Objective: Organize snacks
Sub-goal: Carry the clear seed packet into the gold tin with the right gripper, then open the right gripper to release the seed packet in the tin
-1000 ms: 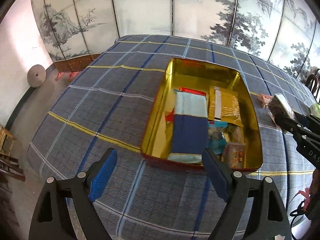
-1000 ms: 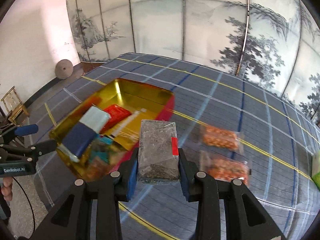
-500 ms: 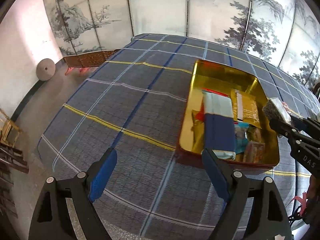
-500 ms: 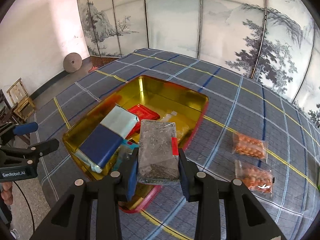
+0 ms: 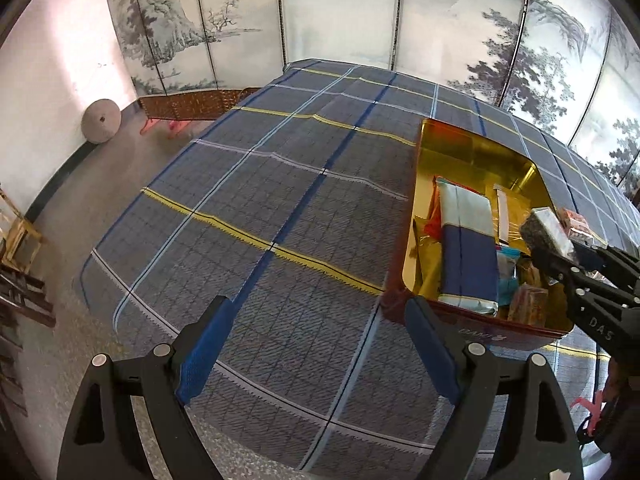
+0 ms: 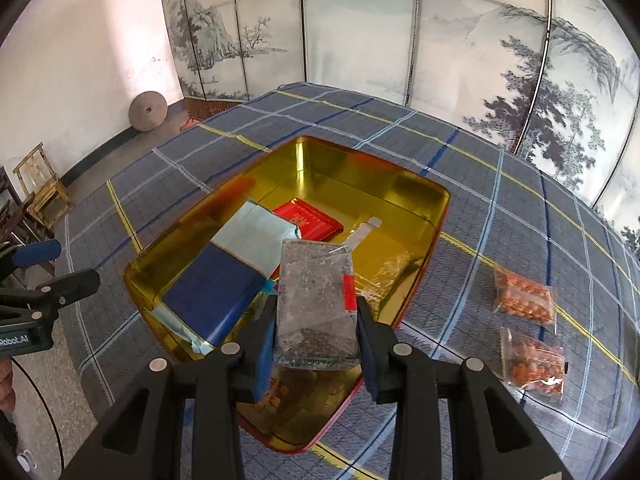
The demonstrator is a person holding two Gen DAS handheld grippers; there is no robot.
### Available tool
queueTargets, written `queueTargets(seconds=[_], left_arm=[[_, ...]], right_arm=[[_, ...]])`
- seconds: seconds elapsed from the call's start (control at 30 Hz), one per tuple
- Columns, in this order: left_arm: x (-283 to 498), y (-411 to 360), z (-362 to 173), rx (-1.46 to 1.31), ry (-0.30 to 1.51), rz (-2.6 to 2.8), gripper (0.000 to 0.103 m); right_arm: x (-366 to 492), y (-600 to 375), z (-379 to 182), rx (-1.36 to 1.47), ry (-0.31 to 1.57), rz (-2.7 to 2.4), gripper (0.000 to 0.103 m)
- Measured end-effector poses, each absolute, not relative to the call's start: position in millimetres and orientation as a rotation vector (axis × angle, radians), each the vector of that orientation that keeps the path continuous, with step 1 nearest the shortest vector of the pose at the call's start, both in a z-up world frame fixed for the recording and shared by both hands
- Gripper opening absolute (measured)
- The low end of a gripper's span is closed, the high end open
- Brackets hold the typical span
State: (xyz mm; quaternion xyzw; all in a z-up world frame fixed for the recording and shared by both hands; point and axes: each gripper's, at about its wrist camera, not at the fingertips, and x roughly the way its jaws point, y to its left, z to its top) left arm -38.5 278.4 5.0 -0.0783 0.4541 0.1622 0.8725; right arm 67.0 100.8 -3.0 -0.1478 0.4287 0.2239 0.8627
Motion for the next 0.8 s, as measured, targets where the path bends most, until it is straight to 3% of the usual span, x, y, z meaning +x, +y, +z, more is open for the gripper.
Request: queueTargets(seconds=[0.53,0.67,0.73,0.8], left_arm=[[-37.2,278.1,-1.7,-0.179,0.969,0.335,0.085],[-35.4,276.1,-2.4,-0.177,0.971,0.330,0.085],[-34.4,274.9,-1.7,-0.175,0.969,0.327,0.085],[-33.7,273.3,-0.8,-0.173,0.967,0.324,0.085]], right_arm=[[74.5,103.8,-17.8,-0.290,0.947,0.468,0.036],[74.8,96.1,-13.2,-0.254,0.930,0.473,0.041],[73.3,91.6,-7.3,-0.243,0.910,0.464,0.052],[72.3,85.0,0.7,-0.218,0.886,0.468,0.053]])
